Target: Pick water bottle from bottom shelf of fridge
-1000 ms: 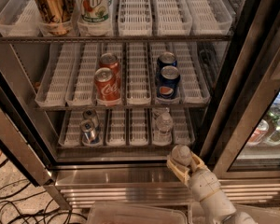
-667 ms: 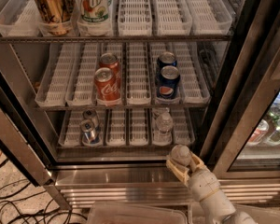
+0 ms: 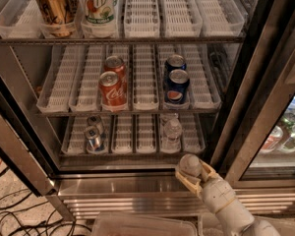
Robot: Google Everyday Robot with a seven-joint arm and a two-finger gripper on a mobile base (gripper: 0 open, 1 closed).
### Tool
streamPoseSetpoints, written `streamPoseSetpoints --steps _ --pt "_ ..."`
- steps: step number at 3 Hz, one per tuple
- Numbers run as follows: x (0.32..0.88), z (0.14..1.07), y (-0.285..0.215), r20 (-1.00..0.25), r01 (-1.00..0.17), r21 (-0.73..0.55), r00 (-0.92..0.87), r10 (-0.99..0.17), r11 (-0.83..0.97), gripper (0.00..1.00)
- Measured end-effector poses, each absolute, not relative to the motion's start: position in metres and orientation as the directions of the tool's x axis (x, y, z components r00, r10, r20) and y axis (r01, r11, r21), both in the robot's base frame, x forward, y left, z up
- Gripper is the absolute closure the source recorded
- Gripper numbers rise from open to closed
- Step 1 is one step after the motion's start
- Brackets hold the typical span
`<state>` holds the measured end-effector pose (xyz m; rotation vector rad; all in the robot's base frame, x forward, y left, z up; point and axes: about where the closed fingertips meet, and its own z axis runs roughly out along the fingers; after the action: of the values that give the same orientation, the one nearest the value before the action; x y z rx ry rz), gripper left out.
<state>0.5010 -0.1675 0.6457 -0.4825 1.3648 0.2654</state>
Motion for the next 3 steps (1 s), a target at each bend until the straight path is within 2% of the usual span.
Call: streamPoseSetpoints --steps 3 --pt "0.482 0.692 -0.153 -0.953 -0.622 -0.298 0.242 -0.184 0.724 1.0"
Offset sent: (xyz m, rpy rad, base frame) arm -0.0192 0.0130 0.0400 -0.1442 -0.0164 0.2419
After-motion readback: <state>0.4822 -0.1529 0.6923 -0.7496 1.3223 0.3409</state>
